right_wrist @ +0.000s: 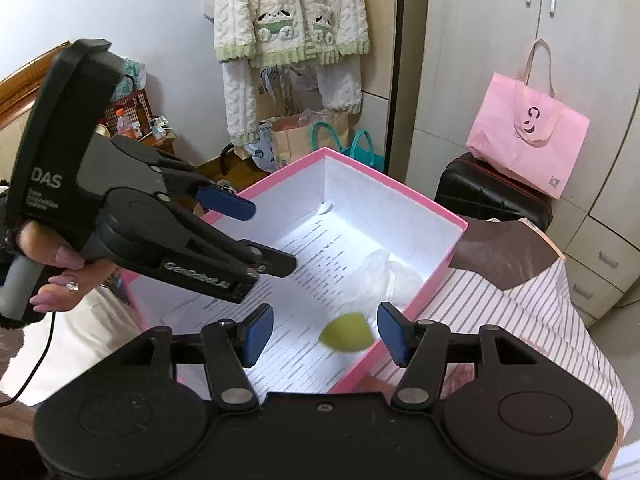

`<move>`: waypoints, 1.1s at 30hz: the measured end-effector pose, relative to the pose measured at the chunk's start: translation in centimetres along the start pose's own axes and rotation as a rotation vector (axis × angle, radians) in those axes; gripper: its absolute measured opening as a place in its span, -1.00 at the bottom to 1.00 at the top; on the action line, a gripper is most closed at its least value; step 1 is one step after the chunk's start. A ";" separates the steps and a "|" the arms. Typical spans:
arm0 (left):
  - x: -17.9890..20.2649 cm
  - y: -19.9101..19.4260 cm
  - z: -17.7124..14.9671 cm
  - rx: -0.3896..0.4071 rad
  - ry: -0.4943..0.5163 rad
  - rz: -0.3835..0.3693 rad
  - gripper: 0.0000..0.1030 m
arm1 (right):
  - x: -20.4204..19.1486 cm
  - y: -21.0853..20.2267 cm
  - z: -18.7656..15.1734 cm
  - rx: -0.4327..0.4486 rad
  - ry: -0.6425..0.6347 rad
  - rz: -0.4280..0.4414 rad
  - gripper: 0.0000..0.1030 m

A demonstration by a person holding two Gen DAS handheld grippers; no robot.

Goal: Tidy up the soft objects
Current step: 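Open the left gripper over the pink box while the right gripper releases the mesh puff inside, then move the left gripper back to the white panda plush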

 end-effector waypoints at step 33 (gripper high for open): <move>11.0 -12.6 -8.5 0.000 0.224 -0.235 0.88 | -5.8 -13.8 -12.7 0.088 0.041 -0.071 0.78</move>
Point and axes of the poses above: each gripper's, at about its wrist camera, not at the fingertips, and y roughly the way its jaws point, x to its right, z to its top, the point moved 3 cm from there along y, roughly the way its jaws point, and after that the axes turned 5 degrees about z, right-handed, at the moved point
